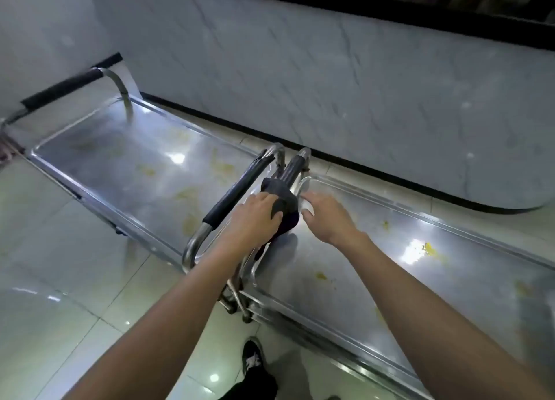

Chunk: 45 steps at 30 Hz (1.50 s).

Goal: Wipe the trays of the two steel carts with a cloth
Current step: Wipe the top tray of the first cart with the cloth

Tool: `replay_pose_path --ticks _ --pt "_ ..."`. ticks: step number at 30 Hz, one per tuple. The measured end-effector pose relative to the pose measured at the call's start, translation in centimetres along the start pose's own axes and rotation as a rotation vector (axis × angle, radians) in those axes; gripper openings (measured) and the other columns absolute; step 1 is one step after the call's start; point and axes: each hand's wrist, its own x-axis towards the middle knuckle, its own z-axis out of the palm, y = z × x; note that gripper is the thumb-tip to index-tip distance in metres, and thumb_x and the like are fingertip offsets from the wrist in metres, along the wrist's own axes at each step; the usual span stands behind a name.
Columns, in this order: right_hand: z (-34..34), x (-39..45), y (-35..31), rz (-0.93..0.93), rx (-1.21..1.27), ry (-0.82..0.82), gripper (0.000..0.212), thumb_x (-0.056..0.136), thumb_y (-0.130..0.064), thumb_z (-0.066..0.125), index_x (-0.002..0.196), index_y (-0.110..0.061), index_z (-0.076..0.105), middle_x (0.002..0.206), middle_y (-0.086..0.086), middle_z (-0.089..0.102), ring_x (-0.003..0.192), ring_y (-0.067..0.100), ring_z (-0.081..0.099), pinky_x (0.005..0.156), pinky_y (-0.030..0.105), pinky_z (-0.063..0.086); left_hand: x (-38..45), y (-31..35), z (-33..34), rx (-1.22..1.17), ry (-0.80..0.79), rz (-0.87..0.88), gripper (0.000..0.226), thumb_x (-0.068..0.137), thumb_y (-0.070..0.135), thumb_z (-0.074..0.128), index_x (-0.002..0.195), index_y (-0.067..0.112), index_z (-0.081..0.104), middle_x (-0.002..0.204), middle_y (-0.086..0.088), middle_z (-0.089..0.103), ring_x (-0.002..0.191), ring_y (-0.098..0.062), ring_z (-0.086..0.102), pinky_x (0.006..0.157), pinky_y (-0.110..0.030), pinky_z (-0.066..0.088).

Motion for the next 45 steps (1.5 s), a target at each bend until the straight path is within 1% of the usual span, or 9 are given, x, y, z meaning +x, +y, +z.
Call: replay_pose_path --ticks 7,15,21,24,28,34,38,42,45 --pt "2.4 1.4 -1.4 0.092 0.12 -0.03 0.043 0.097 -0.024 0.058 0.139 -0.02 0.053 0.138 0.001 0.058 0.124 0.022 0.054 0.103 0.035 0.043 1.2 -2.5 1.4 -0.081 -0.025 -0.031 0.053 0.097 0.037 0.055 0.146 0.019 0.045 0.148 0.0 0.047 0.132 -0.022 0.047 0.108 -0.044 0.045" --pt "4.6 4.9 -1.0 0.126 0.138 -0.084 0.057 0.097 -0.034 0.058 0.149 -0.024 0.036 0.14 0.002 0.054 0.127 0.024 0.05 0.103 0.043 0.049 1.6 -3.9 3.2 -0.136 0.038 -0.07 0.053 0.096 0.035 0.059 0.146 0.025 0.043 0.147 0.006 0.047 0.131 -0.017 0.048 0.105 -0.037 0.048" --pt "5.7 6.0 -1.1 0.196 0.226 -0.047 0.065 0.096 -0.031 0.062 0.153 -0.023 0.032 0.144 0.005 0.051 0.135 0.026 0.04 0.111 0.043 0.038 1.8 -4.4 3.8 -0.159 0.042 -0.089 0.055 0.095 0.036 0.062 0.145 0.028 0.043 0.146 0.009 0.047 0.13 -0.015 0.049 0.104 -0.037 0.049" --pt "5.6 5.9 -0.9 0.218 0.232 -0.014 0.057 0.096 -0.028 0.062 0.149 -0.019 0.042 0.138 0.005 0.054 0.132 0.027 0.04 0.111 0.042 0.036 1.5 -4.6 4.1 -0.17 0.043 -0.104 0.058 0.093 0.038 0.063 0.146 0.029 0.039 0.147 0.008 0.046 0.131 -0.015 0.049 0.103 -0.038 0.05" --pt "5.0 5.6 -0.9 0.206 0.295 0.066 0.032 0.095 -0.023 0.063 0.126 -0.017 0.067 0.113 0.002 0.063 0.111 0.019 0.049 0.094 0.029 0.039 1.8 -4.7 3.9 -0.207 0.018 -0.135 0.067 0.091 0.041 0.064 0.15 0.029 0.033 0.148 0.007 0.045 0.132 -0.018 0.047 0.104 -0.042 0.049" --pt "2.6 4.0 -1.0 0.134 0.477 0.171 0.018 0.092 -0.018 0.065 0.109 -0.015 0.072 0.101 -0.004 0.067 0.099 0.015 0.056 0.086 0.023 0.044 2.0 -3.5 3.1 -0.201 0.026 -0.092 0.08 0.085 0.055 0.067 0.153 0.036 0.028 0.151 0.008 0.042 0.136 -0.016 0.041 0.108 -0.042 0.045" --pt "0.2 2.4 -0.3 0.098 0.572 0.28 0.017 0.09 -0.01 0.066 0.106 -0.015 0.073 0.101 -0.004 0.068 0.1 0.016 0.059 0.089 0.034 0.052 2.8 -0.7 2.1 -0.222 0.128 -0.008 0.067 0.087 0.042 0.068 0.147 0.032 0.04 0.136 0.004 0.057 0.123 -0.019 0.052 0.104 -0.043 0.046" --pt "-1.7 1.1 0.7 0.127 0.613 0.373 0.018 0.093 -0.009 0.065 0.109 -0.014 0.07 0.108 -0.005 0.064 0.104 0.012 0.059 0.095 0.033 0.053 3.8 1.9 1.5 -0.267 0.126 0.059 0.05 0.09 0.03 0.065 0.136 0.032 0.047 0.11 0.005 0.066 0.098 -0.018 0.06 0.087 -0.044 0.054" --pt "-2.4 0.0 1.8 0.175 0.582 0.449 0.022 0.094 -0.011 0.065 0.116 -0.012 0.069 0.112 0.0 0.066 0.107 0.014 0.058 0.097 0.036 0.053 4.7 3.5 1.7 -0.348 0.079 0.093 0.041 0.091 0.028 0.064 0.127 0.039 0.05 0.091 0.015 0.063 0.08 -0.006 0.061 0.071 -0.031 0.056"
